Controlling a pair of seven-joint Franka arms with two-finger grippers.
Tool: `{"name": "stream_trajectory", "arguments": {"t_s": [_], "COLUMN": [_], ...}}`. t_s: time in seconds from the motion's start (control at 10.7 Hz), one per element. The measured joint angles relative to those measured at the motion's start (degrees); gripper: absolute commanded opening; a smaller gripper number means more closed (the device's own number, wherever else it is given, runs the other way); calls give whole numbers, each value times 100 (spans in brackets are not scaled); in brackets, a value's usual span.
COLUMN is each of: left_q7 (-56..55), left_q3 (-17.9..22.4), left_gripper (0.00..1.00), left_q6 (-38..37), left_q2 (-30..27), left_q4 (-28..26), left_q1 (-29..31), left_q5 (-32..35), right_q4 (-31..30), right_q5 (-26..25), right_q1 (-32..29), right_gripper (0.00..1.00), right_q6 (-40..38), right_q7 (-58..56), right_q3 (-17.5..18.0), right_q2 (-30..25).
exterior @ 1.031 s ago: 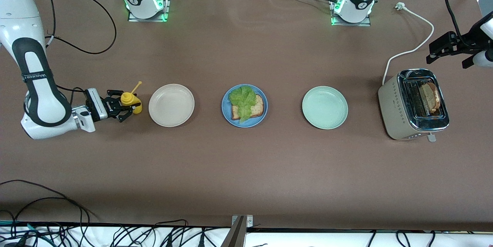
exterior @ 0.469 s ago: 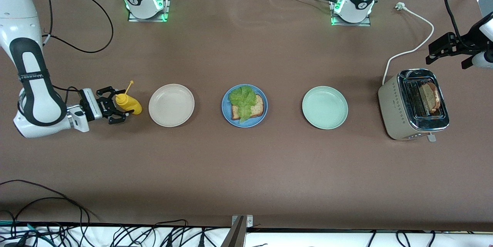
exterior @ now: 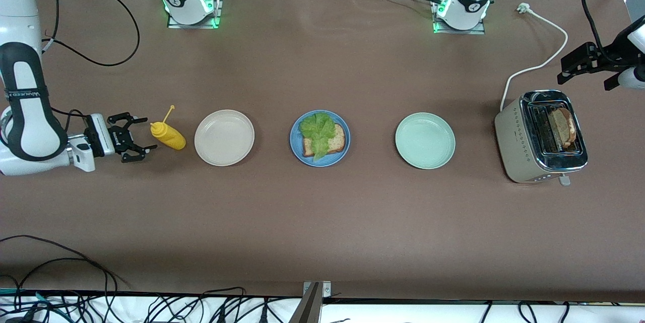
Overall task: Make sandwich in blue plate with both arms
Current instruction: 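Draw the right gripper back from the mustard bottle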
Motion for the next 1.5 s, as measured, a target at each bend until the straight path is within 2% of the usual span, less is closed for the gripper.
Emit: {"name": "stream_trajectory", "arguments": {"t_s": [0.19,0.38,0.84,1.12,1.5], "left_q7": [0,0,0,36,227], "left_q3": [0,1,87,342,689], "left_gripper": [100,100,100,100,99], "left_q6": [0,0,139,542,947], "left_q2": [1,0,1,3,3], "left_q4": [-54,-69,-264,-636,-1041], "left_q1": [0,0,2,4,7], "left_q5": [0,0,159,163,163], "right_q4": [169,269,331,296,76], "right_q5": [-2,-264,-1201,-1575,-2228], "right_q1": [1,28,463,626,1148], "right_gripper": [100,100,100,100,100], "right_q6": [11,99,130,128,104], "right_q7": [75,636,2971,4117,6305], "right_q3": [-85,-188,-255,-266,-268], "right_q2": [-94,-339,-1383,-1776,-2380]}}
